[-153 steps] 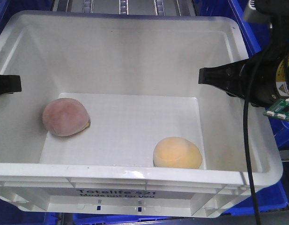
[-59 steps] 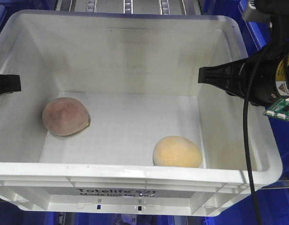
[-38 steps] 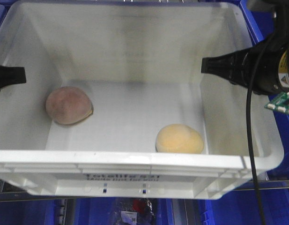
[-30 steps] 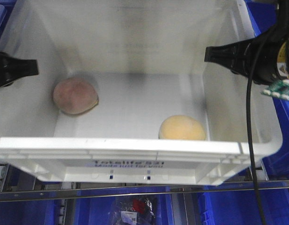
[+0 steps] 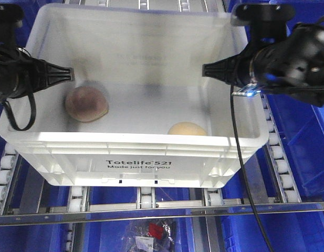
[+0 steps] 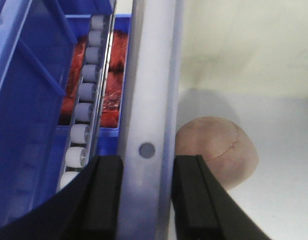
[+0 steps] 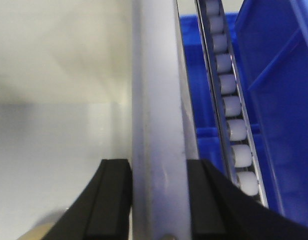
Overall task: Place moving items into box and shelve
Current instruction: 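Lower the tote onto the roller shelf with both grippers, then open both grippers and withdraw them from the tote rims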
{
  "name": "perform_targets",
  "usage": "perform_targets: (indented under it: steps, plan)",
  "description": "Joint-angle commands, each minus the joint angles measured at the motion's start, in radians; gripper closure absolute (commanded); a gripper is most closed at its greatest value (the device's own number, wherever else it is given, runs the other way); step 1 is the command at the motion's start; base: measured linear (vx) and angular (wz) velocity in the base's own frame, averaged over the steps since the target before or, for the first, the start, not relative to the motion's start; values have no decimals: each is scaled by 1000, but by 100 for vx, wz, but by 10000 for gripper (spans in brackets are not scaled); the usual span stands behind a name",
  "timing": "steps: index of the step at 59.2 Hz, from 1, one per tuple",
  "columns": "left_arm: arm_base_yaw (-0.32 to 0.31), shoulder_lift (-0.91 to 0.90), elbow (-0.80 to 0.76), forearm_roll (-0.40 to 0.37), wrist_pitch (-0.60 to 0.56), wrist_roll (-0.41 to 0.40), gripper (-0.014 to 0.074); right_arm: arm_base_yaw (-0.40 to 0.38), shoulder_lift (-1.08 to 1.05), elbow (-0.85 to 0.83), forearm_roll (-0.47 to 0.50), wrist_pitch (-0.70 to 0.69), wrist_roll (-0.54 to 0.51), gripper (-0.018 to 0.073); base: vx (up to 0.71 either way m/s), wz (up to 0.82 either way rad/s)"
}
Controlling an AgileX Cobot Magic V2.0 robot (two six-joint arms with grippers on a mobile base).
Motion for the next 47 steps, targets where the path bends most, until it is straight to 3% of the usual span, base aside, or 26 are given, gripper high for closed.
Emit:
perform_targets:
  steps: [1, 14, 22, 33, 39, 47]
  plan:
    - [-6, -25, -41, 121, -76, -26, 223, 5, -20, -36, -68, -87, -22, 129, 0, 0]
    - [-7, -54, -57, 116, 4, -20, -49, 9, -50, -38, -66, -44, -23, -105, 0, 0]
    - [-8, -107, -74, 43, 41, 65, -83, 9, -104, -38, -34, -20, -61, -131, 0, 0]
    - [-8, -231, -65, -231, 56, 370, -57, 9, -224, -11, 115, -13, -258, -104, 0, 0]
    - [-8, -332, -33, -382, 65, 570, -27, 9, -341, 97, 156, -51, -329, -85, 0, 0]
    - [-8, -471, 46, -563, 47, 759, 20, 9, -512, 231, 214, -101, -422, -54, 0, 0]
